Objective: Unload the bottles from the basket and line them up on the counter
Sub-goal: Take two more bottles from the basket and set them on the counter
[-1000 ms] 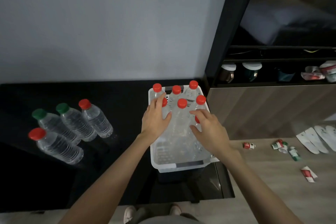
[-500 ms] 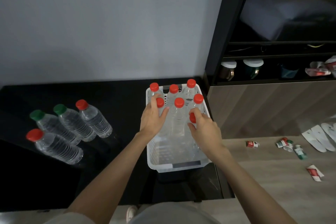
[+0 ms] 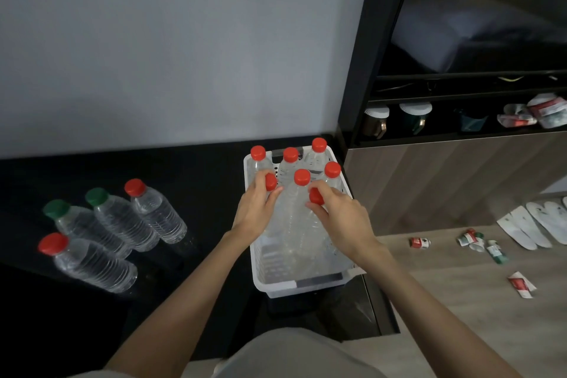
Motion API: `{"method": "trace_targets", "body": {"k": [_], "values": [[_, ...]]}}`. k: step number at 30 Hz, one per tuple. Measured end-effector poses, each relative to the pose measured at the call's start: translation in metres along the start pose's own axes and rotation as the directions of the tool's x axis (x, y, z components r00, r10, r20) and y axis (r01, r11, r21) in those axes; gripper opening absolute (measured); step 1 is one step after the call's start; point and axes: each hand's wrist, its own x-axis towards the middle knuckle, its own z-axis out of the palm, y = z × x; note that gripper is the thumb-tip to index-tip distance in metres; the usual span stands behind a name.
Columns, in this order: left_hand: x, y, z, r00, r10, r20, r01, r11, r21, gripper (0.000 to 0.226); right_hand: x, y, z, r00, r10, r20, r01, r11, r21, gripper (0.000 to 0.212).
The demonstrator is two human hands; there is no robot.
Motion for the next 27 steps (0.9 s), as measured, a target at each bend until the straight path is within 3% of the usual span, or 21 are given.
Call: {"method": "trace_targets", "body": {"k": [7,18,22,27], "values": [[0.007,0.015,-0.02,0.998,0.042,-0.046,-0.044,0.999,-0.029,0.029,0.002,-0.025,-0.023,0.985,-0.044,-0.168,0.077,0.977,0.197,0.026],[0.02,0.094,-0.136,0.939,0.218,-0.266,-0.254,0.961,-0.108,0.029,0.036,-0.089,-0.087,0.899,-0.101,-0.427,0.282,0.878,0.386,0.026],[0.008,0.105,-0.177,0.916,0.277,-0.29,-0.307,0.949,-0.065,0.026,0.056,-0.119,-0.093,0.885,-0.185,-0.427,0.367,0.842,0.396,0.027],[-0.017,0.078,-0.204,0.922,0.249,-0.298,-0.256,0.966,0.014,0.017,0.074,-0.152,-0.074,0.883,-0.272,-0.383,0.422,0.819,0.39,0.028]]}}
